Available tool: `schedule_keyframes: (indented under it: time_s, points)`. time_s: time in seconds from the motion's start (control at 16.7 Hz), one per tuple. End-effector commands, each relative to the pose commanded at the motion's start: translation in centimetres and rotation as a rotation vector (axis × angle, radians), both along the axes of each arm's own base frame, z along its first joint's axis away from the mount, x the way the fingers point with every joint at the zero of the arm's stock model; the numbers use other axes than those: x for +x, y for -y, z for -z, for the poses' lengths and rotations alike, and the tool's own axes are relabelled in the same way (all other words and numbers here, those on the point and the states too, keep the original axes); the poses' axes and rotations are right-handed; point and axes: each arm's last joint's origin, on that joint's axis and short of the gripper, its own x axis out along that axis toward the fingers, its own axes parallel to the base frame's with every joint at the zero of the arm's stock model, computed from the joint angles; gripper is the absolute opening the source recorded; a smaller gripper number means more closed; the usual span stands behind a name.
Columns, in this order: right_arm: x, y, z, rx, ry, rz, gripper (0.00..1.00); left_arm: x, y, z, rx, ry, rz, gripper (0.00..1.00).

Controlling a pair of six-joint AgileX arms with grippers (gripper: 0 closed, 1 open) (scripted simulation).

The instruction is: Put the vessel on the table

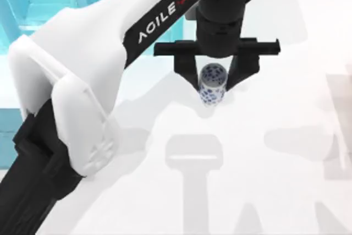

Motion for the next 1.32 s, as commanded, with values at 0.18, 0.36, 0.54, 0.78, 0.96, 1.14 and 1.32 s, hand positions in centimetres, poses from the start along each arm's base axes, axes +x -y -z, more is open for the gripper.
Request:
schedule_keyframes:
  time_s: [0.18,0.36,0.54,0.78,0.96,1.14,1.32]
  points:
    - [0.0,0.0,0.0,0.000,0.000,0.000,1.00,0.2,0.1,0.5,-0.011,0.012,-0.001,0.00]
    - [0.0,0.0,0.0,0.000,0.000,0.000,1.00,0.3,0.2,2.6,-0.001,0.002,-0.004,0.00]
    - [0.0,0.0,0.0,0.000,0.000,0.000,1.00,0.1,0.1,5.2,0.012,-0.013,-0.001,0.00]
    - [0.0,0.0,0.0,0.000,0.000,0.000,1.00,-0.2,0.1,6.4,0.001,0.000,0.001,0.00]
    - [0.0,0.0,0.0,0.000,0.000,0.000,1.00,-0.2,0.1,6.4,0.001,0.000,0.001,0.00]
    - [0.0,0.0,0.0,0.000,0.000,0.000,1.00,-0.2,0.1,6.4,0.001,0.000,0.001,0.15]
    - [0.0,0.0,0.0,0.000,0.000,0.000,1.00,-0.2,0.1,6.4,0.001,0.000,0.001,0.38]
